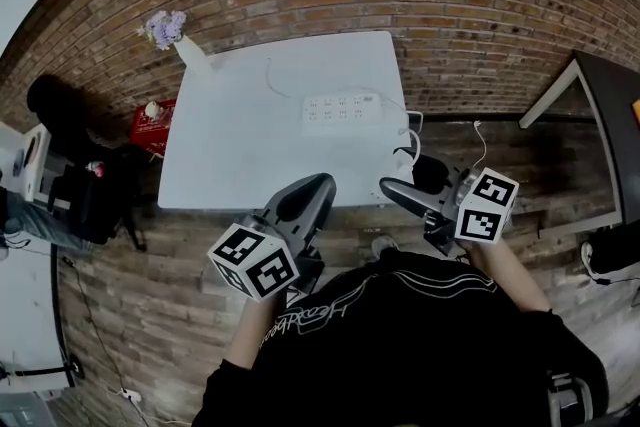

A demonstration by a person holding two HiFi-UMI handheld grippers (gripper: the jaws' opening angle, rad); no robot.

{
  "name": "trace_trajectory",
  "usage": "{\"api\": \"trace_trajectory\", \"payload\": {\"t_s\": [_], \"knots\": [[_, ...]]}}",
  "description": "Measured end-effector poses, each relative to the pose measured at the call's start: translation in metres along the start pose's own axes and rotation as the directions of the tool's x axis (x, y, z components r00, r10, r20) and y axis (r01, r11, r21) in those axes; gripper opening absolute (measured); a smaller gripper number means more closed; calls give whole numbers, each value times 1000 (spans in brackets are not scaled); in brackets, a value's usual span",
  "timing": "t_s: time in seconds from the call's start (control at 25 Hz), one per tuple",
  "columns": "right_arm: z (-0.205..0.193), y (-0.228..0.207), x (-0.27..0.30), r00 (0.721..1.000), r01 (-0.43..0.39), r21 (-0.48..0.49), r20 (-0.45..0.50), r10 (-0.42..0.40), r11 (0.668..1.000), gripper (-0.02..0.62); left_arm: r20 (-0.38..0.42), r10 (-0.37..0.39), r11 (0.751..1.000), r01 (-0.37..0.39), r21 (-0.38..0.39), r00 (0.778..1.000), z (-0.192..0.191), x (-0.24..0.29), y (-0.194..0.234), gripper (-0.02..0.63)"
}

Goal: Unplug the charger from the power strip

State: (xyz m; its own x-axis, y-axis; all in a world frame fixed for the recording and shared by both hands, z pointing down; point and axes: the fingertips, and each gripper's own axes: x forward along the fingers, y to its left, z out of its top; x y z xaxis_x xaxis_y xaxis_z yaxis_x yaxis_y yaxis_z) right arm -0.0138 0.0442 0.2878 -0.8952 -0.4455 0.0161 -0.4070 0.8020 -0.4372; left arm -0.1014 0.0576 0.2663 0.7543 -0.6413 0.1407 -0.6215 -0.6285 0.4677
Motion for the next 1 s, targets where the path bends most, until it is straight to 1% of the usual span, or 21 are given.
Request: {"api": "trace_trajectory", "payload": {"t_s": [0.2,0.44,1.0], "knots": [[2,10,-1,1000,10,-25,10,-10,1000,244,-15,-15,1000,15,12,1000,0,-7,-6,12],[-4,10,-4,1000,25,-19,1,-25,1000,244,-12,-26,1000,26,5,1000,-2,-7,-6,12],[-9,4,-3,999,51,-5,-7,-51,999,244,-34,-51,999,51,-2,998,-6,-3,-2,12]]}}
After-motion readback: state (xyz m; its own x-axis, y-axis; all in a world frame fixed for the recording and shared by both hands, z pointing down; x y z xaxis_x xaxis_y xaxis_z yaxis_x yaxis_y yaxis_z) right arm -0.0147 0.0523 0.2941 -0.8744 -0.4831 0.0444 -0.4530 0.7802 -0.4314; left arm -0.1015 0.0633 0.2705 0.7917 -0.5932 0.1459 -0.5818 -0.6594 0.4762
